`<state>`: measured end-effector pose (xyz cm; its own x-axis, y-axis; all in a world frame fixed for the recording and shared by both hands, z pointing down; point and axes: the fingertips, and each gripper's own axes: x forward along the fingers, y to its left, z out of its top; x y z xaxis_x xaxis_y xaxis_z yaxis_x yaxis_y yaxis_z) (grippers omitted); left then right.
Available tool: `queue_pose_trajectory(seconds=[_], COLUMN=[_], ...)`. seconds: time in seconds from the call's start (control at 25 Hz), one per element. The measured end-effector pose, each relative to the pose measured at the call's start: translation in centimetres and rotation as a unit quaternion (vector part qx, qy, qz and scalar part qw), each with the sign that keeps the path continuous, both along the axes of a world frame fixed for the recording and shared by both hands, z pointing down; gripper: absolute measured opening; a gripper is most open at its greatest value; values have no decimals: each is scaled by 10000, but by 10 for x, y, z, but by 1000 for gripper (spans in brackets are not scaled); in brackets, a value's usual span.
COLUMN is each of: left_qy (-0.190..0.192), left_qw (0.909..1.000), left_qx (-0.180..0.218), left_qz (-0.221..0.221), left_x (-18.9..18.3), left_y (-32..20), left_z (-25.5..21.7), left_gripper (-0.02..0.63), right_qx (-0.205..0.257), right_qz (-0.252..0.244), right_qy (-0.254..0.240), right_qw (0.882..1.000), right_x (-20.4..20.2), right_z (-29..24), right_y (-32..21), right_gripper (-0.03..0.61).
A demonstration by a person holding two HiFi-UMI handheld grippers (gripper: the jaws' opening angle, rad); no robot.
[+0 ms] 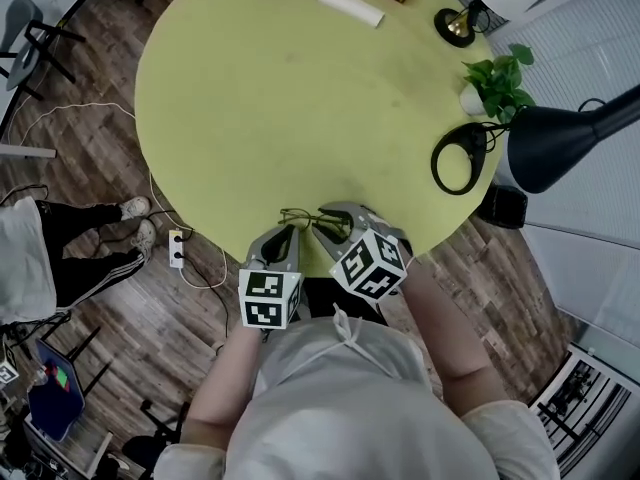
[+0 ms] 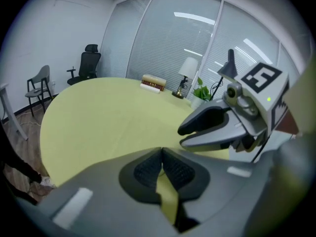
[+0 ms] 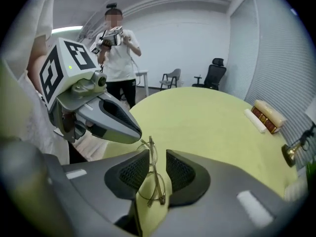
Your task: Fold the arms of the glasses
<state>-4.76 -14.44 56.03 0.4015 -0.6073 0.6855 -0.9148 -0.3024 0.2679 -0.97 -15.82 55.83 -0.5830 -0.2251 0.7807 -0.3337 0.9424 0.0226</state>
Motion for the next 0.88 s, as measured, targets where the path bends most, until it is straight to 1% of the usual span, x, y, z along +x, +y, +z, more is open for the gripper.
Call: queue_pose_trajectory(seconds=[0.08,0.16,0.2,0.32,0.4,0.56,0.64,0.72,0.8,0.88], left_qy=[24,28,32,38,15,-26,-25,-26,-39,-28], left_qw=[9997,9984,9973,9921,9872,9768,9711,9651,9597,9552], left_qx=[257,557,723,1231,1562,2082,2310,2528,2707,2866], left_qz=[58,113,141,243,318,497,591,682,750,734], left_x=[-2,-4,-5,-8,-12,-17,-18,-18,-19,-21], left_y=[-6,-11,-14,-17,-16,-6,0,5,10,14], left_z=[-25,-53,-67,-111,-138,-186,-206,-223,-234,-244], left_gripper=[6,6,6,6,6,6,6,6,6,6], right_qx=[167,361,439,594,790,1353,1641,1802,1862,1884], right_qz=[478,1028,1318,2107,2475,2894,3103,3318,3464,3529], right_qy=[-324,-660,-848,-1426,-1671,-1828,-1922,-2037,-2111,-2125], right_qw=[9982,9919,9867,9653,9511,9298,9164,9033,8949,8916], right_x=[4,11,15,27,34,43,47,52,54,55], right_z=[-21,-45,-57,-94,-116,-155,-174,-190,-200,-205], right_y=[-7,-13,-15,-15,-11,5,12,20,29,35], right_gripper=[85,34,4,0,0,0,0,-2,-2,-2])
